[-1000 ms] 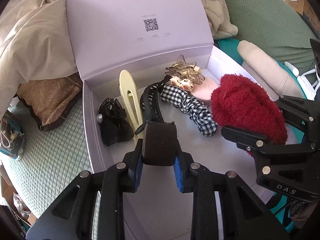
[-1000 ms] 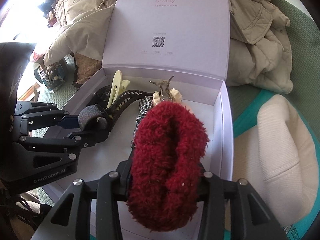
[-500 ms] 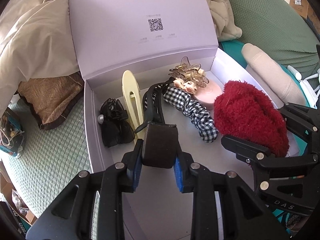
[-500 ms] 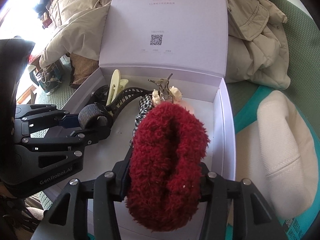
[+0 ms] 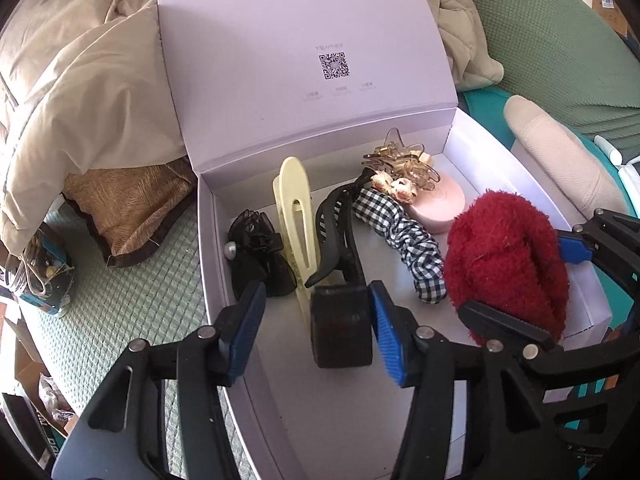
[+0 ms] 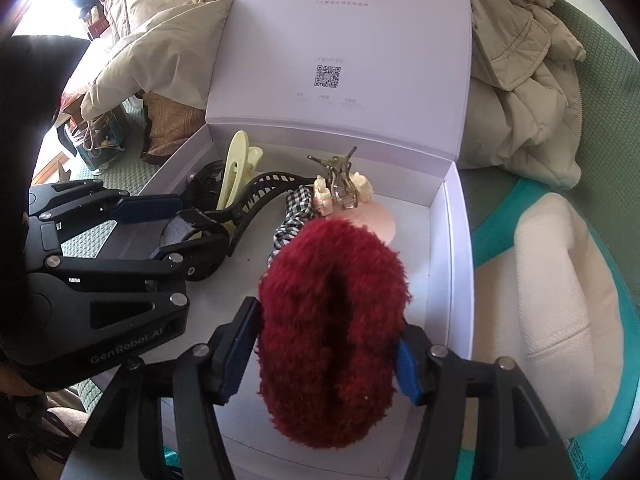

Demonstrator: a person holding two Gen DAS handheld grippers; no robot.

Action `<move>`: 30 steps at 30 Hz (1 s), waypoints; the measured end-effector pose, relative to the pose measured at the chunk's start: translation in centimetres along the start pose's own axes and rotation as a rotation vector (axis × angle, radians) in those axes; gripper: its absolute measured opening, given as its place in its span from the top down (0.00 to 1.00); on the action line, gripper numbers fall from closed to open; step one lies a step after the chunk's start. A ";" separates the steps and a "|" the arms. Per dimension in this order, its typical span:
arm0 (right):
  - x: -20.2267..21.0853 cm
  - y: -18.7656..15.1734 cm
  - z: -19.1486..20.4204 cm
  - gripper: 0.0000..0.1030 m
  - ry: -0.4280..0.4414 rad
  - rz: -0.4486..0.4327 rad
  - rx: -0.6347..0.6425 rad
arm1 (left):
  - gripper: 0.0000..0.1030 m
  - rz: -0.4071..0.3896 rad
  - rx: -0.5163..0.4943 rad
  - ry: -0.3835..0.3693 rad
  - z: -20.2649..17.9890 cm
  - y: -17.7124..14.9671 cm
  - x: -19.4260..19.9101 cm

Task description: Organize objects

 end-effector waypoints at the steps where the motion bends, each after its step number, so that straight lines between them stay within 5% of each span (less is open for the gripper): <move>1: 0.0 0.0 -0.1 0.36 -0.002 0.001 0.002 | 0.48 0.002 0.005 -0.006 0.3 0.0 -0.1; 12: 1.9 0.9 -1.2 0.36 -0.036 -0.047 -0.027 | 0.47 -0.115 0.032 -0.016 1.5 0.5 3.6; 30: 8.7 3.0 -1.5 0.36 -0.041 -0.165 -0.020 | 0.46 -0.125 0.105 -0.005 1.6 0.1 10.9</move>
Point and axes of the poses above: each gripper's, at about its wrist camera, not at the fingertips, and x roughly against the way its jaws point, z to its left, y to its top, the point moved 9 cm from there along -x, roughly the way its jaws point, and after that the axes turned 6 degrees about -y, right-handed, at the moved point
